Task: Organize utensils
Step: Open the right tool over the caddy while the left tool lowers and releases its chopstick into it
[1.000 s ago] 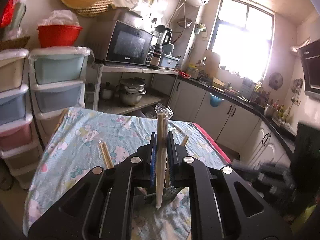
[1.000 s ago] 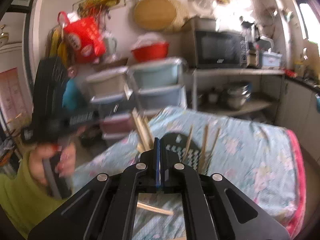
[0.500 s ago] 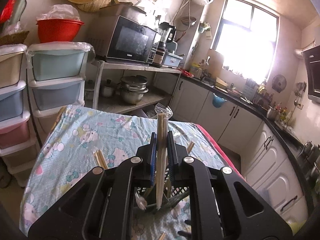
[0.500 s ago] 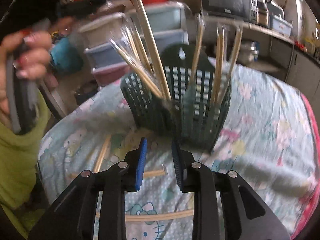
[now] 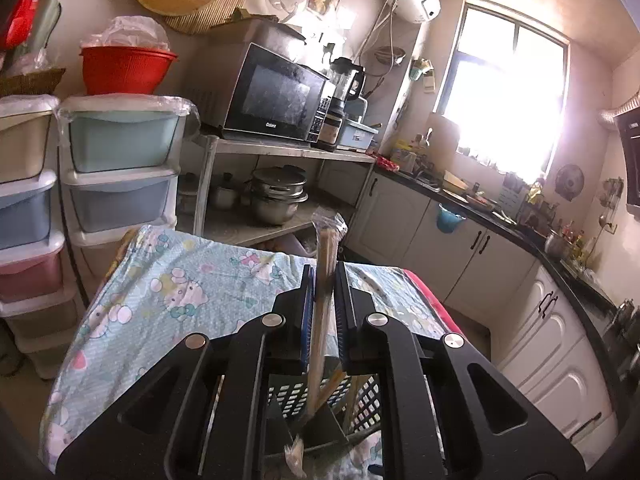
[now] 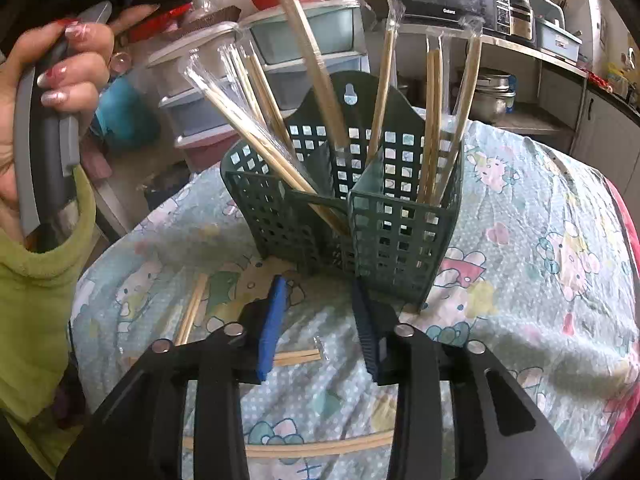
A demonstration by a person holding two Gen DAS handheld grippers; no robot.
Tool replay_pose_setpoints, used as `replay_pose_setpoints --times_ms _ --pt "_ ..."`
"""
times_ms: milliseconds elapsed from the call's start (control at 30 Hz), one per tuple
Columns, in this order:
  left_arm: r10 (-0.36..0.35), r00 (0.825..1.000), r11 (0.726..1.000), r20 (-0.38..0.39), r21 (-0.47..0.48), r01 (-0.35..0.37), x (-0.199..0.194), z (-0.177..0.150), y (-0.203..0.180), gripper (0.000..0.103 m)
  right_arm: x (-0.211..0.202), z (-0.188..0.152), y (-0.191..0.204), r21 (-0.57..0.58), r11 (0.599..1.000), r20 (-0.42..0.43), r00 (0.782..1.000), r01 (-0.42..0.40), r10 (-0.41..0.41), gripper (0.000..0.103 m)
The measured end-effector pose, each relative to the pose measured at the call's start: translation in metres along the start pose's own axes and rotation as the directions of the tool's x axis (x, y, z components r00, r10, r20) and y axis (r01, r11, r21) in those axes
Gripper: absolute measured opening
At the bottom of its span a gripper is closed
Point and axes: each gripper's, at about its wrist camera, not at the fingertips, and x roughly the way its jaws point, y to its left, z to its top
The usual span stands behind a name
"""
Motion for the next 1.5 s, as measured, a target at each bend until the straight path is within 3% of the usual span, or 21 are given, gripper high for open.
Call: replay_pose_setpoints --times_ms 167,300,533,600,633,700,967,1100,1167,1367,1500 --pt "0.014 1.0 1.0 -0.026 0.013 -0.014 0.013 -0.005 0.001 0.006 0.011 -0.001 -0.005 0.018 1.0 -0.016 1.0 0.007 -0.006 0.034" --pt "0.023 0.998 1.0 -0.058 0.018 -0.022 0.022 -0.016 0.003 0.006 0.014 -0.002 -0.01 0.038 0.999 -0.011 1.0 0.015 -0.014 0.045" --pt "0.045 0.993 0.999 -0.112 0.027 -0.043 0.031 -0.03 0.007 0.006 0.016 -0.004 -0.018 0.065 0.997 -0.008 0.999 0.036 -0.036 0.051" --pt "0.052 0.99 0.998 -0.131 0.03 -0.049 0.033 -0.035 0.008 0.013 0.016 -0.004 -0.02 0.07 0.997 -0.009 0.999 0.041 -0.04 0.052" --pt "0.057 0.989 0.998 -0.14 0.032 -0.053 0.034 -0.036 0.008 0.024 0.016 -0.005 -0.021 0.071 0.996 -0.01 0.999 0.044 -0.044 0.055" --pt "0.062 0.987 0.998 -0.148 0.034 -0.058 0.034 -0.039 0.008 0.033 0.015 -0.005 -0.023 0.076 0.996 -0.007 0.999 0.049 -0.048 0.058" --pt "0.076 0.983 0.997 -0.167 0.039 -0.07 0.029 -0.046 0.011 0.053 0.007 -0.006 -0.027 0.096 0.993 0.01 0.997 0.071 -0.073 0.065" --pt "0.074 0.983 0.997 -0.167 0.034 -0.069 0.023 -0.049 0.013 0.069 0.001 -0.007 -0.029 0.105 0.991 0.021 0.996 0.083 -0.086 0.076" --pt "0.079 0.983 0.997 -0.166 0.038 -0.074 0.018 -0.051 0.014 0.078 -0.004 -0.007 -0.029 0.11 0.99 0.032 0.995 0.086 -0.09 0.076" --pt "0.085 0.982 0.996 -0.169 0.032 -0.081 0.004 -0.054 0.017 0.092 -0.013 -0.007 -0.03 0.114 0.989 0.047 0.994 0.093 -0.099 0.077" --pt "0.096 0.981 0.995 -0.169 0.035 -0.091 -0.005 -0.058 0.017 0.092 -0.017 -0.009 -0.03 0.118 0.989 0.054 0.993 0.094 -0.101 0.077"
